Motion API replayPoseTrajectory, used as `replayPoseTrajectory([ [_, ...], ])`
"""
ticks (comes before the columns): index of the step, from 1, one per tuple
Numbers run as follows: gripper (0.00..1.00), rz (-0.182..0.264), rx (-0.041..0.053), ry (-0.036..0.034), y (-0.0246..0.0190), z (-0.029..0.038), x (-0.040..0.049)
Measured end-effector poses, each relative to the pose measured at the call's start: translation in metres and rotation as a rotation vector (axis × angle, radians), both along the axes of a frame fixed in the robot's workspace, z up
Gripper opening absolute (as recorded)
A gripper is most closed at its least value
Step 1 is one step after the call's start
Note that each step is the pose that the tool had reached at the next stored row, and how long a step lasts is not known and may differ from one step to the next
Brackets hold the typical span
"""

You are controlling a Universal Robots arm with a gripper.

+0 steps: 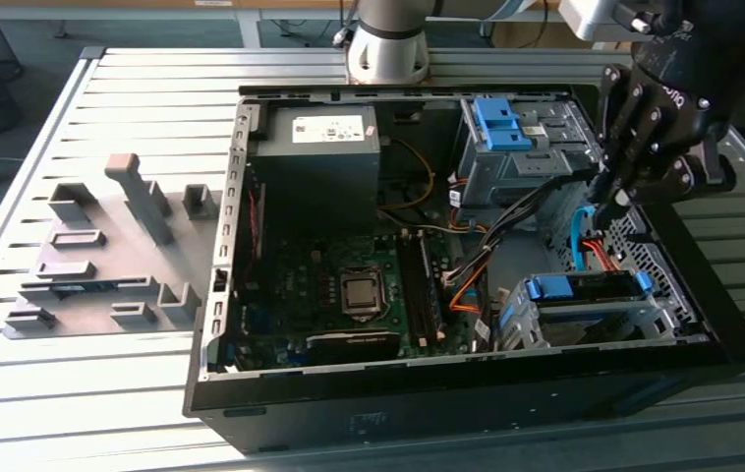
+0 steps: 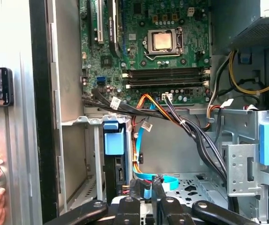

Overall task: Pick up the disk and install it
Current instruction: 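Insert the second disk wire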

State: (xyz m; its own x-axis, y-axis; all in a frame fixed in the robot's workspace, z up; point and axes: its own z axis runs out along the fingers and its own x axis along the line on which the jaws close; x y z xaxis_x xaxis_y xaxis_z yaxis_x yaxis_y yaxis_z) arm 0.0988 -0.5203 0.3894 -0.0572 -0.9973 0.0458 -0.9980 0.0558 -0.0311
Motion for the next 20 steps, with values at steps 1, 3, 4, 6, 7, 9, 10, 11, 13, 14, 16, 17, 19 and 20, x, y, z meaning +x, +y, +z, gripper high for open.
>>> replayPoseTrajectory([
  [1,0.25,-0.002,0.0,0.0002,0.0005,-0.0004,0.0],
  [3,0.25,-0.006,0.0,0.0005,0.0021,-0.0011,-0.0001],
  [4,0.25,-0.009,0.0,0.0007,0.0028,-0.0015,-0.0001],
  [6,0.25,-0.012,0.0003,0.0008,0.0034,-0.003,-0.0001],
  [7,0.25,-0.014,0.0,0.0008,0.0034,-0.0041,-0.0002],
  [9,0.25,-0.017,-0.0002,0.0008,0.0035,-0.0064,-0.0001],
  [10,0.25,-0.018,-0.0003,0.0009,0.0035,-0.0076,-0.0002],
  [11,0.25,-0.019,-0.0006,0.0008,0.0034,-0.0089,-0.0002],
  [13,0.25,-0.021,-0.0041,0.0009,0.0034,-0.0116,-0.0002],
  [14,0.25,-0.021,-0.0078,0.0008,0.0035,-0.0127,-0.0002],
  [16,0.25,-0.022,-0.0166,0.0007,0.0035,-0.0149,-0.0002],
  [17,0.25,-0.022,-0.0207,0.0006,0.0035,-0.016,-0.0002],
  [19,0.25,-0.022,-0.029,0.0006,0.0034,-0.0178,-0.0002],
  [20,0.23,-0.022,-0.0312,0.0005,0.0034,-0.0183,-0.0002],
])
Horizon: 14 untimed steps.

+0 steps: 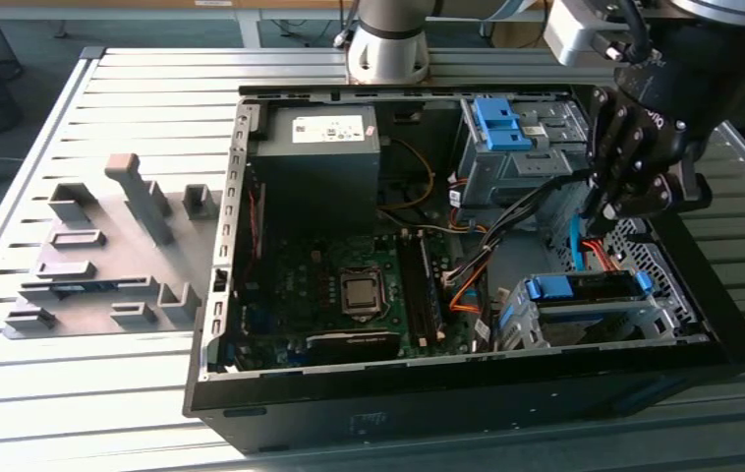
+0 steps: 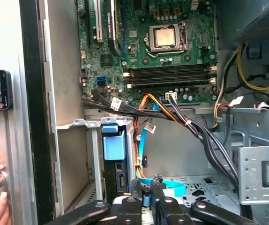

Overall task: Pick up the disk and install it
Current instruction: 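Insert the second disk wire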

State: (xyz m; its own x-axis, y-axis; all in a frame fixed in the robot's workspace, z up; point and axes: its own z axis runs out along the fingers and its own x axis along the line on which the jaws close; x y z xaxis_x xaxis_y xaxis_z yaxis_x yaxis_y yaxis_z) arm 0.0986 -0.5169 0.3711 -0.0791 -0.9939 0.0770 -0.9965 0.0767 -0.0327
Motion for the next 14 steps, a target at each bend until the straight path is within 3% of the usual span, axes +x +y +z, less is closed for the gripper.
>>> replayPoseTrajectory([
  [1,0.23,0.0,-0.0007,0.0,0.0,-0.0003,0.0],
  [2,0.16,0.0,-0.0012,0.0,0.0,-0.0003,0.0],
  [7,0.16,0.0,-0.0012,0.0,-0.0016,-0.0004,-0.0001],
  [12,0.16,0.0,-0.0011,0.0011,-0.0129,-0.0005,0.0],
  [14,0.16,0.0,-0.0008,0.0093,-0.0151,-0.001,0.0005],
])
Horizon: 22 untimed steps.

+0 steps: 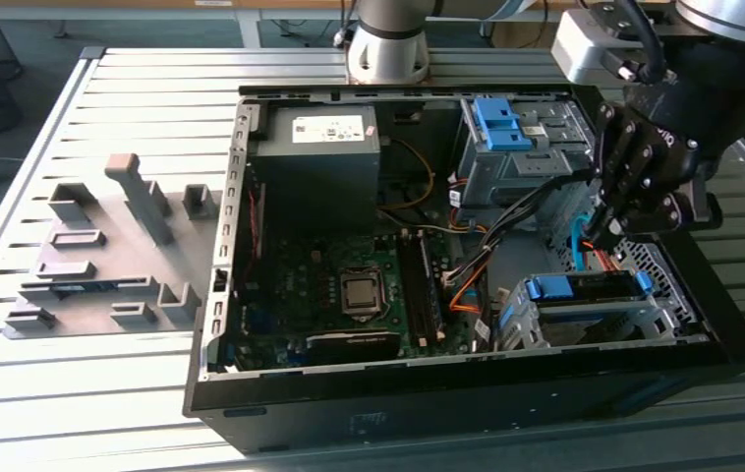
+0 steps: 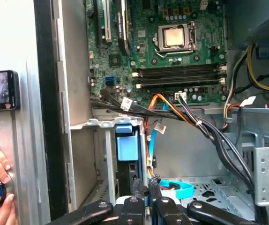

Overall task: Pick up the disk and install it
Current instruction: 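Insert the second disk wire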

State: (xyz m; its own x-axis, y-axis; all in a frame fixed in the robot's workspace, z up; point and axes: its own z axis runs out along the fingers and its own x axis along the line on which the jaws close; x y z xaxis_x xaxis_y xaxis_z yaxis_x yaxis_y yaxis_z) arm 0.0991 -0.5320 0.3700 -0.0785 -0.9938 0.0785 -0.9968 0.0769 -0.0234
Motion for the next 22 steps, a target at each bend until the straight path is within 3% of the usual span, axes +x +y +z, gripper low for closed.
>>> replayPoseTrajectory([
  [2,0.16,0.0,0.0009,0.0161,-0.0003,-0.0011,0.0016],
  [3,0.16,0.0,0.0014,0.0179,-0.0005,-0.0022,0.0024],
  [10,0.16,0.0,0.0126,0.0163,-0.0041,-0.0104,0.0028],
  [12,0.16,0.0,0.0223,0.0163,-0.0079,-0.0121,0.0028],
  [15,0.16,0.0,0.0285,0.0163,-0.0119,-0.0138,0.0028],
  [17,0.16,0.0,0.0502,0.0163,-0.0137,-0.0146,0.0028],
  [19,0.16,0.001,0.0854,0.0162,-0.0159,-0.0151,0.0028],
  [20,0.16,0.001,0.1088,0.0163,-0.0176,-0.0152,0.0028],
  [22,0.16,0.001,0.1351,0.0162,-0.0204,-0.0159,0.0028],
])
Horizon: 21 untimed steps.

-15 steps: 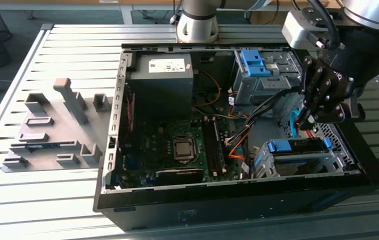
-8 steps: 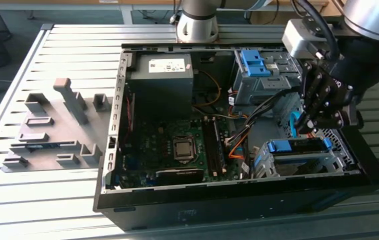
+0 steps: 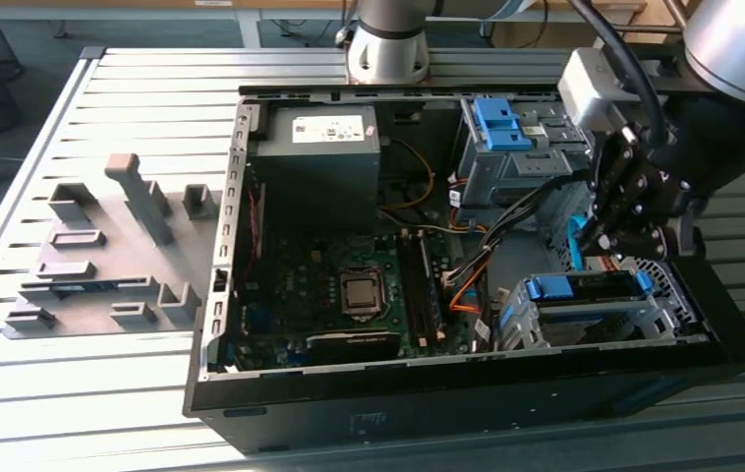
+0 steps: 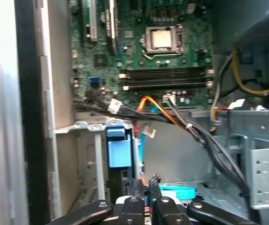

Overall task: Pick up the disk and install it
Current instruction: 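Insert the second disk wire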

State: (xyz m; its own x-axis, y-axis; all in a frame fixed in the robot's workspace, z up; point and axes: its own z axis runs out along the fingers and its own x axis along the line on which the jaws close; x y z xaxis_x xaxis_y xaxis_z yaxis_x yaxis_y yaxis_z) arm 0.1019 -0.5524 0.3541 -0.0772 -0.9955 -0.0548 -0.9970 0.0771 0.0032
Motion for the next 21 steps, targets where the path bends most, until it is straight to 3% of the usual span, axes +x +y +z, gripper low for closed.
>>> replayPoseTrajectory([
  [2,0.16,0.0,0.0098,0.0,-0.0053,-0.0014,0.0],
  [5,0.16,0.0,0.012,0.0001,-0.0121,-0.003,0.0],
  [7,0.16,0.0,0.0126,0.0,-0.0143,-0.0037,0.0],
  [11,0.16,0.0,0.0153,-0.0003,-0.0145,-0.0038,0.0],
  [14,0.16,0.01,0.0154,-0.0043,-0.0154,-0.0052,0.0001],
  [21,0.16,0.011,0.0163,-0.0079,-0.018,-0.0126,0.0001],
])
